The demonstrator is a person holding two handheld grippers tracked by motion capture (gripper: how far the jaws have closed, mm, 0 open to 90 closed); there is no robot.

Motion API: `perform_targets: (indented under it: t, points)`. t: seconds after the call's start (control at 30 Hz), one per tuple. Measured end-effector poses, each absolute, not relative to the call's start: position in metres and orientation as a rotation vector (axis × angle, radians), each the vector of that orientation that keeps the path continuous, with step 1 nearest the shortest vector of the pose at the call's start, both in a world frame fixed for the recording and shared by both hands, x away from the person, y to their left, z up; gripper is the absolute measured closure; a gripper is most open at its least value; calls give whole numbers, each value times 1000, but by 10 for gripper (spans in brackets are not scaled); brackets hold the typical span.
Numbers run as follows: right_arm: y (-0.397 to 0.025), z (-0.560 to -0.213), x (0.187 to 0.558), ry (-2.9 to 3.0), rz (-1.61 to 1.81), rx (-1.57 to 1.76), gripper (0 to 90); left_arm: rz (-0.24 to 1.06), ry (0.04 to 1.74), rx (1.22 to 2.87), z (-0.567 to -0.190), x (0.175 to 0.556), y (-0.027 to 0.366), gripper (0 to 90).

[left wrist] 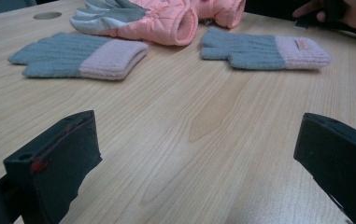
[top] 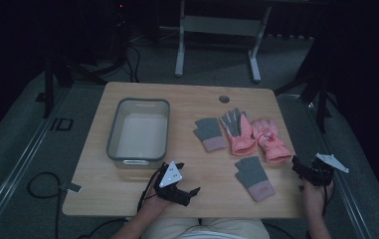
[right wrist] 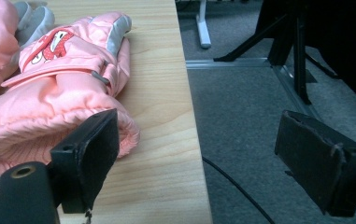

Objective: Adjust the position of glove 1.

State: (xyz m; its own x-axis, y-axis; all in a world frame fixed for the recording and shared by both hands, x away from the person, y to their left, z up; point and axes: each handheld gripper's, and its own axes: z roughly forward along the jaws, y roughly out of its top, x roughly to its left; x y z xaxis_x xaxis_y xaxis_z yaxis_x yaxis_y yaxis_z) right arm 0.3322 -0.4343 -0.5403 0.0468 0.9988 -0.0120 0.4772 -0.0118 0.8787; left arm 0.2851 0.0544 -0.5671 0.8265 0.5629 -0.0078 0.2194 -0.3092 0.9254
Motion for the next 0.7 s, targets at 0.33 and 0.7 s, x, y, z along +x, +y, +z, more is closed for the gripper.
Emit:
perform_targets:
  t: [0.33, 0.7]
  points:
    - [-431, -521, 334, 1573, 905, 1560, 137, 384, 585, 1891, -567, 285, 54, 0]
    - [-414, -492, 343, 1588, 937, 1508, 128, 394, 582, 1896, -567, 284, 54, 0]
